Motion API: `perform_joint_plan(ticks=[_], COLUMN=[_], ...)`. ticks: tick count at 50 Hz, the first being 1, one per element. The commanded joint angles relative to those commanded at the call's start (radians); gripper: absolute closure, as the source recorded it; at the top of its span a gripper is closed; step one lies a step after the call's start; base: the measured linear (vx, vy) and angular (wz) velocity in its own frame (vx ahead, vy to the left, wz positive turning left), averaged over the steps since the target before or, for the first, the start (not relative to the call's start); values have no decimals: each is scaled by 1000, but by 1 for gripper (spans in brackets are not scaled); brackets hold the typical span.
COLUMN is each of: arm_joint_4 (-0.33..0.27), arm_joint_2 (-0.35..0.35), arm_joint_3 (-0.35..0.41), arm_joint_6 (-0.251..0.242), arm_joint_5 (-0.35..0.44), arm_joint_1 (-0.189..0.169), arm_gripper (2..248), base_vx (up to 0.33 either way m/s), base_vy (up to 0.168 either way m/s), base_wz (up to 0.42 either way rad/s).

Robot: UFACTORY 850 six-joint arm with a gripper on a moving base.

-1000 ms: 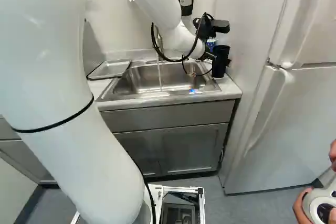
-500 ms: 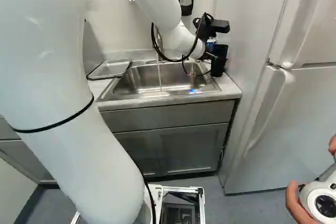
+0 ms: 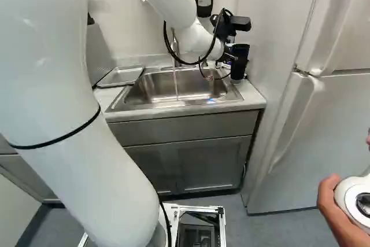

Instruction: Rinse the cup and place it in the tray

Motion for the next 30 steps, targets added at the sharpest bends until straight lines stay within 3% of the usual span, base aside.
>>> perform_joint_plan(ticks=[9, 30], arm_joint_4=[0, 0], arm_joint_2=[3, 35], arm_joint_3=[-17, -30], arm_joint_6=[0, 0], arm_joint_5=[0, 0], arm_joint_1=[25, 27], arm_gripper=[127, 127], base_vx=[0, 0], base_vy=[0, 0], base_wz=[0, 0])
